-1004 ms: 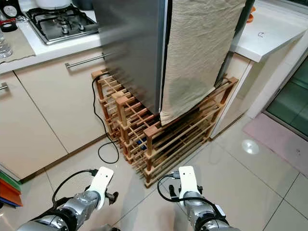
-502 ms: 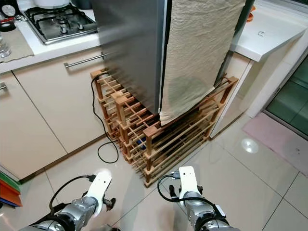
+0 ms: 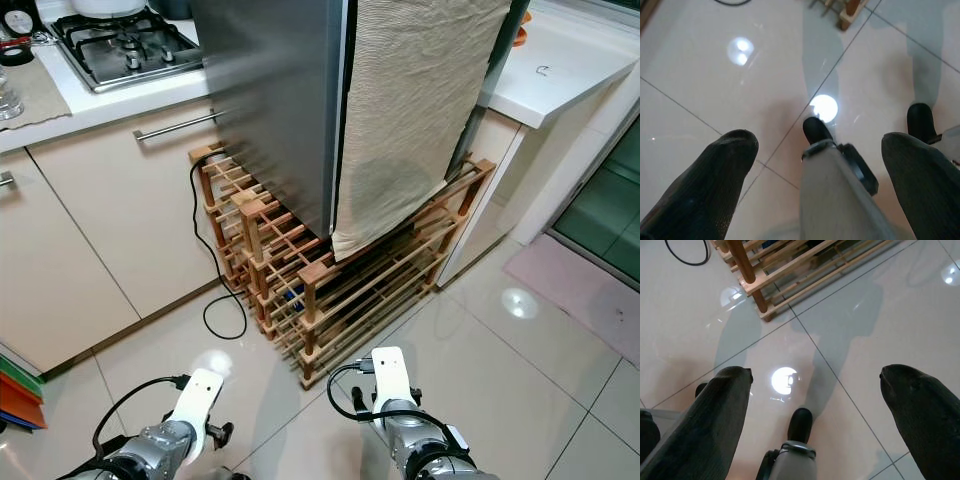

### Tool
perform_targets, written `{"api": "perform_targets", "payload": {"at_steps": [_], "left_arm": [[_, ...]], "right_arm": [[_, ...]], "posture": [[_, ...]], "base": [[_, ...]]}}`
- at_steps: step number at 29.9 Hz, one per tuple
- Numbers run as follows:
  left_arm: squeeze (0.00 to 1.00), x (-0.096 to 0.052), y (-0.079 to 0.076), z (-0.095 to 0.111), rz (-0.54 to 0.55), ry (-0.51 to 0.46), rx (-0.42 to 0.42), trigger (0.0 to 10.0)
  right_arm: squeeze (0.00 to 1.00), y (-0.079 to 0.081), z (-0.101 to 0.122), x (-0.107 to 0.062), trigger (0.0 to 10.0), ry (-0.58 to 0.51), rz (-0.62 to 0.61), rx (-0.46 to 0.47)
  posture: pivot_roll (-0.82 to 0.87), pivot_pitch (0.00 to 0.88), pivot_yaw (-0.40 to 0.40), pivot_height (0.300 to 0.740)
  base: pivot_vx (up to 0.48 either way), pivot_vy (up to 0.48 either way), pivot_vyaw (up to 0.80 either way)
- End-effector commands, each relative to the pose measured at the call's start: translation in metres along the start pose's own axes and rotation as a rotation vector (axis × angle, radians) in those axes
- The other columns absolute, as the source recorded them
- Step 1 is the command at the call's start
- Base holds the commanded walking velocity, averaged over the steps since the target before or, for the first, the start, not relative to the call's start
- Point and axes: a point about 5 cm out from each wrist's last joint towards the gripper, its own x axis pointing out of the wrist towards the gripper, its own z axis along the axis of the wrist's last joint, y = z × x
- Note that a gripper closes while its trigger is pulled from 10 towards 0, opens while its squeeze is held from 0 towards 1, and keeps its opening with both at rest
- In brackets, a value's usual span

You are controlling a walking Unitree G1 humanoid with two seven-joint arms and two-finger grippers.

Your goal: Restocking fridge

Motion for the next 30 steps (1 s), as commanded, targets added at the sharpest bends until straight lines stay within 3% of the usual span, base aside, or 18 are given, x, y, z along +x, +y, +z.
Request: {"api": "perform_targets", "payload": {"at_steps": [1,5,13,23,25,27,30], "left_arm": [[0.00,0.000,0.001,-0.003,0.002,0.009,0.005,10.0],[0.00,0.000,0.001,-0.003,0.002,0.010,0.005,10.0],[0.00,0.000,-0.001,0.003,0.001,-0.004,0.012,10.0],[0.00,0.000,-0.002,0.005,-0.003,-0.008,0.020,10.0],[0.00,0.000,-0.002,0.005,0.001,-0.011,-0.002,10.0],[0.00,0.000,0.001,0.006,0.024,-0.008,-0.116,10.0],[0.00,0.000,0.002,0.005,0.037,-0.008,-0.142,10.0]], "right_arm": [[0.00,-0.001,-0.002,0.000,10.0,0.009,-0.005,-0.007],[0.00,-0.002,-0.003,0.000,10.0,0.013,-0.010,-0.013],[0.00,-0.002,-0.002,0.000,10.0,0.018,-0.005,-0.044],[0.00,-0.003,-0.001,0.000,10.0,0.014,-0.005,-0.070],[0.00,-0.003,-0.001,0.000,10.0,0.013,-0.005,-0.082],[0.00,-0.004,0.000,0.000,10.0,0.013,-0.007,-0.091],[0.00,-0.005,-0.001,0.000,10.0,0.017,-0.014,-0.092]], "posture": [[-0.08,0.000,0.009,0.730],[-0.08,0.000,0.008,0.730],[-0.07,0.000,0.004,0.730],[-0.07,0.000,-0.001,0.730],[-0.07,0.000,-0.007,0.730],[-0.07,0.000,-0.012,0.730],[-0.07,0.000,-0.011,0.730]], "base": [[0.000,0.000,0.00],[0.000,0.000,0.00],[0.000,0.000,-0.72],[0.000,0.000,0.00],[0.000,0.000,0.00],[0.000,0.000,0.00],[0.000,0.000,0.00]]}}
